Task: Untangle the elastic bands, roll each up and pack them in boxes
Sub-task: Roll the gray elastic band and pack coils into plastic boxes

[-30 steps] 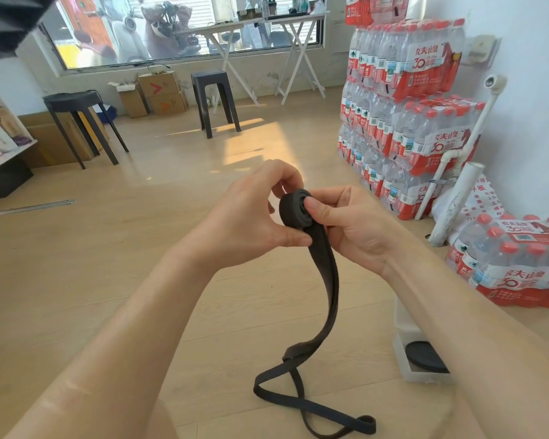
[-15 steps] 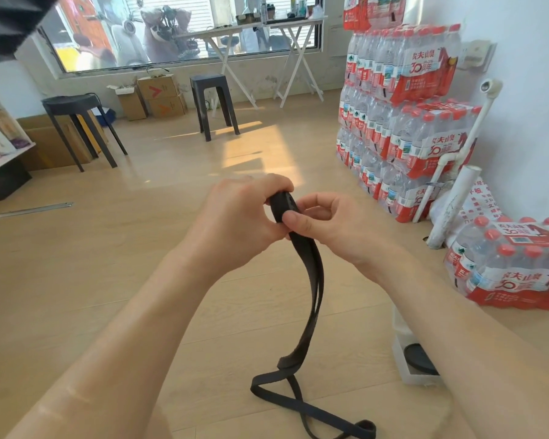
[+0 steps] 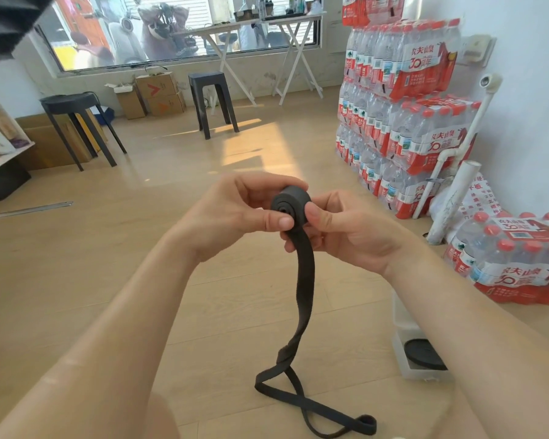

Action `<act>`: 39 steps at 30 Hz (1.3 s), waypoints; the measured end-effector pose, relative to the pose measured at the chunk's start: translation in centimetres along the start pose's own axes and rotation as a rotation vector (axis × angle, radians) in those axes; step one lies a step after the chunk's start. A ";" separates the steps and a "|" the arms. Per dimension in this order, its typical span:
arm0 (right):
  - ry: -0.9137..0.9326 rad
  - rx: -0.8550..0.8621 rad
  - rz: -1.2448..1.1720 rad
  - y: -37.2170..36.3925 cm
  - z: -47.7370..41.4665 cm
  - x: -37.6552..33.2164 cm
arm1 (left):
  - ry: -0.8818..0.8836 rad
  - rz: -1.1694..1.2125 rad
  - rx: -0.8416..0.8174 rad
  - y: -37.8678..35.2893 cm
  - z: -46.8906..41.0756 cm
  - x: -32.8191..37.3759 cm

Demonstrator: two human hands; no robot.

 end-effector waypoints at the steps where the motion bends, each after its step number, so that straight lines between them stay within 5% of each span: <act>1: 0.000 -0.023 -0.023 -0.3 -0.1 0.1 | 0.016 0.050 0.013 0.1 0.0 0.0; 5: -0.026 0.006 -0.001 -0.5 -0.5 0.6 | -0.079 -0.099 0.163 1.0 0.0 1.2; 9: -0.061 0.122 0.475 -0.5 -0.4 1.7 | -0.138 -0.189 0.352 2.7 0.4 2.6; 18: -0.272 0.246 1.014 1.5 -0.8 9.9 | -0.322 -0.174 0.637 7.9 0.4 8.3; 22: -0.373 0.287 0.850 3.8 -1.8 10.1 | -0.355 -0.333 0.683 10.9 1.4 9.0; 27: -0.104 0.495 0.724 5.3 -7.3 1.4 | -0.245 -0.384 0.813 15.5 3.7 6.1; 31: 0.119 0.365 0.963 1.9 -12.0 -3.9 | -0.181 -0.337 0.744 14.4 4.0 5.1; 34: -0.083 0.006 1.336 0.4 -11.9 -1.4 | -0.166 -0.222 0.704 13.0 3.9 5.3; 36: -0.145 -0.054 1.521 0.6 -10.7 0.2 | -0.149 -0.140 0.660 11.5 3.5 4.9; 37: -0.098 -0.014 1.447 0.0 -10.0 0.5 | -0.126 -0.126 0.625 10.4 3.2 4.2; 39: -0.089 0.076 0.866 -1.8 -8.1 1.5 | -0.054 -0.120 0.552 7.9 2.8 1.8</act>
Point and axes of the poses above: each hand's wrist, its own z-axis away from the middle knuckle, its own y-axis out of the back of the hand, x = y × z, the point moved 7 cm from there along -z, towards the middle knuckle, and after that the axes turned 15 degrees about x, right-handed, at the moved point
